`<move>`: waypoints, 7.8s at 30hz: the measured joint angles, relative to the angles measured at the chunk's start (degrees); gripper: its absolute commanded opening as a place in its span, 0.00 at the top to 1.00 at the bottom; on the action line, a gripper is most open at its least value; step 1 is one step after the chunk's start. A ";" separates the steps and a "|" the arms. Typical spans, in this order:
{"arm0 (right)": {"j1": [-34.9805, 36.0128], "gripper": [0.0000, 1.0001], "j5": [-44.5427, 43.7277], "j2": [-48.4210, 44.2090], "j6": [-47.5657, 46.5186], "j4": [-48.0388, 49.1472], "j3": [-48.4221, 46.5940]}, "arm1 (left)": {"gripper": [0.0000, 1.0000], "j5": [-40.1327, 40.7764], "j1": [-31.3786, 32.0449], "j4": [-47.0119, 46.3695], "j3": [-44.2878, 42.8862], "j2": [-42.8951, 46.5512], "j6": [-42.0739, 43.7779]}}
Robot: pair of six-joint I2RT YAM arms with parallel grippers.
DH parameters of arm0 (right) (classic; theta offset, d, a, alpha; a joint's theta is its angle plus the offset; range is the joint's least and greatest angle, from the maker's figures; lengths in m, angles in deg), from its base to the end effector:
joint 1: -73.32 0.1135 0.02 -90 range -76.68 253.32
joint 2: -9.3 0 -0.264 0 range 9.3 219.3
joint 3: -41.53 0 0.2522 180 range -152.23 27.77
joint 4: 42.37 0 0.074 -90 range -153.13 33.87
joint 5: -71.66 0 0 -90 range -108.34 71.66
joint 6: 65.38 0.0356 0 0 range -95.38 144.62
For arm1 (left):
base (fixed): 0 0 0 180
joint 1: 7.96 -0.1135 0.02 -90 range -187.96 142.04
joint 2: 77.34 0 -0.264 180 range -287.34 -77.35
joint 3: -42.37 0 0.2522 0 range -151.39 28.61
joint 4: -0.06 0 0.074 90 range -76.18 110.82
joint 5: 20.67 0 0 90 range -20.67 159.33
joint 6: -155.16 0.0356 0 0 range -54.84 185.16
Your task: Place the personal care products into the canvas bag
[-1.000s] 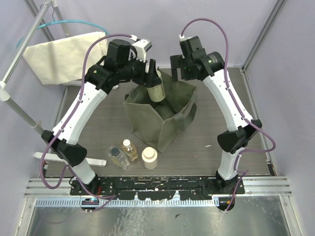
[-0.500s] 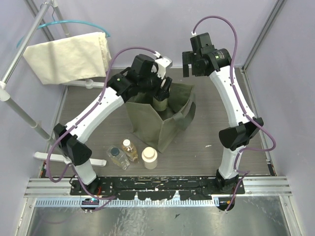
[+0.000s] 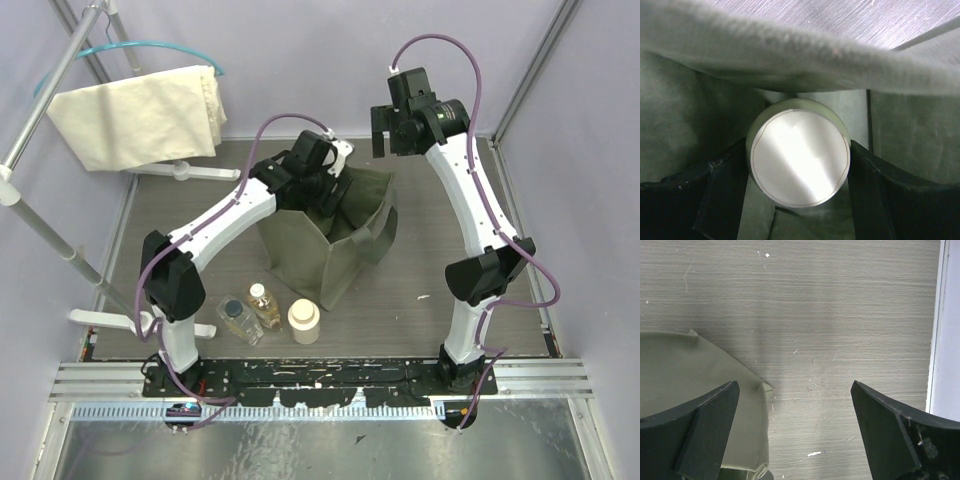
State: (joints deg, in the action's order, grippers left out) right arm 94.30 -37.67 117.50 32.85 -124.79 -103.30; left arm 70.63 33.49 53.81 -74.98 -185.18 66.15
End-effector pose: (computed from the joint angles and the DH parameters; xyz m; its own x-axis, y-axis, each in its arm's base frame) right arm 0.3589 0.1250 0.4376 -0.6799 -0.1160 -0.7241 -0.0253 0.9905 -0.1350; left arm 0.3214 -0.2828 0.3300 -0.5116 0.4749 -0.7160 0.6586 0.7520 0.0282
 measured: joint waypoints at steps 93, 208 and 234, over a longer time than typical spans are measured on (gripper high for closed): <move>57.88 0.00 7.13 -29.35 12.22 -4.28 33.68 | 0.56 3.13 -10.51 -4.83 18.43 21.66 0.92; 18.64 0.98 22.12 -6.91 10.86 -9.14 -11.45 | 0.63 -1.51 -11.43 -5.38 19.26 22.77 -2.64; 8.68 0.99 25.83 -3.28 4.26 -5.53 1.75 | 0.62 -1.62 -11.41 -5.86 20.33 23.69 -2.10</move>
State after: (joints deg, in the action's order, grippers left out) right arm 102.97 -11.84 114.22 37.11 -130.32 -101.55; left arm 69.01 22.08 47.95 -54.66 -161.48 64.06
